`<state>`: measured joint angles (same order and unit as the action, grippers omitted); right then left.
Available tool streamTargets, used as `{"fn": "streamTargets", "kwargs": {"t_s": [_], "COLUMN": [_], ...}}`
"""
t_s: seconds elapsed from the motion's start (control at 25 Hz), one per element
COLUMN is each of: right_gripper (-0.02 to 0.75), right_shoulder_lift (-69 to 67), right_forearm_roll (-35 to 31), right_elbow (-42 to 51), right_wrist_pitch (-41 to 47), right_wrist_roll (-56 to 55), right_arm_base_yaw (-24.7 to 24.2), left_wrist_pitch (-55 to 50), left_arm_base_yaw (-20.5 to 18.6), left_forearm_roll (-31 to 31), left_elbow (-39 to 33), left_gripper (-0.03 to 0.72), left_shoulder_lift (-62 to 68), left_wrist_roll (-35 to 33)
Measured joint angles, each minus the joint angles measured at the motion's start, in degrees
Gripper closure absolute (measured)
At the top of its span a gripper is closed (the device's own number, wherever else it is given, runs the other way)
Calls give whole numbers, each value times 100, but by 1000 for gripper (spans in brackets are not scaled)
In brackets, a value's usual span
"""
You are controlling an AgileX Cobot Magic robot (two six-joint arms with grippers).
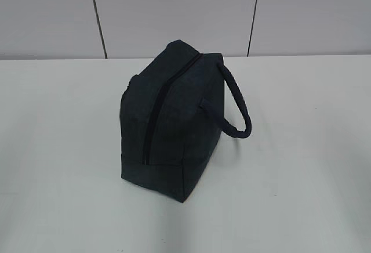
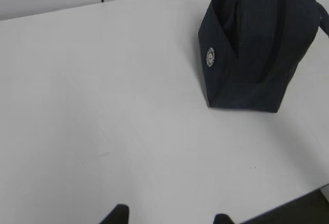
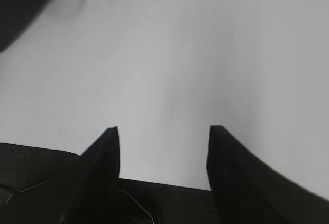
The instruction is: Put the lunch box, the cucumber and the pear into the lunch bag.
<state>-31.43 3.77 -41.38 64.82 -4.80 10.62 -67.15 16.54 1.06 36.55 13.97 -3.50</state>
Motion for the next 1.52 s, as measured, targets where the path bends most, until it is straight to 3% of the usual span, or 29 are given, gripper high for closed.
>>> {"fn": "streamTargets", "kwargs": {"t_s": [0.28,0.6,1.52], "right_gripper": [314,314,314], "right_shoulder_lift": [1713,3093,3228], "right_forearm_roll": [-2,-74,-163], "right_elbow": [485,1020,1298], "right_wrist_pitch": [54,65,130], "right_wrist_roll": [396,650,638], "right_arm_base_yaw": [0,0,10], "left_wrist_pitch": [214,300,316], "left_arm_base_yaw": [0,0,12], "left_forearm_roll": [-194,-199,-205], "left_elbow": [-577,-612,-612], "left_gripper": [383,383,409], "left_shoulder_lift": [-1132,-1478,-1478], "left_wrist_roll": [7,13,13]}}
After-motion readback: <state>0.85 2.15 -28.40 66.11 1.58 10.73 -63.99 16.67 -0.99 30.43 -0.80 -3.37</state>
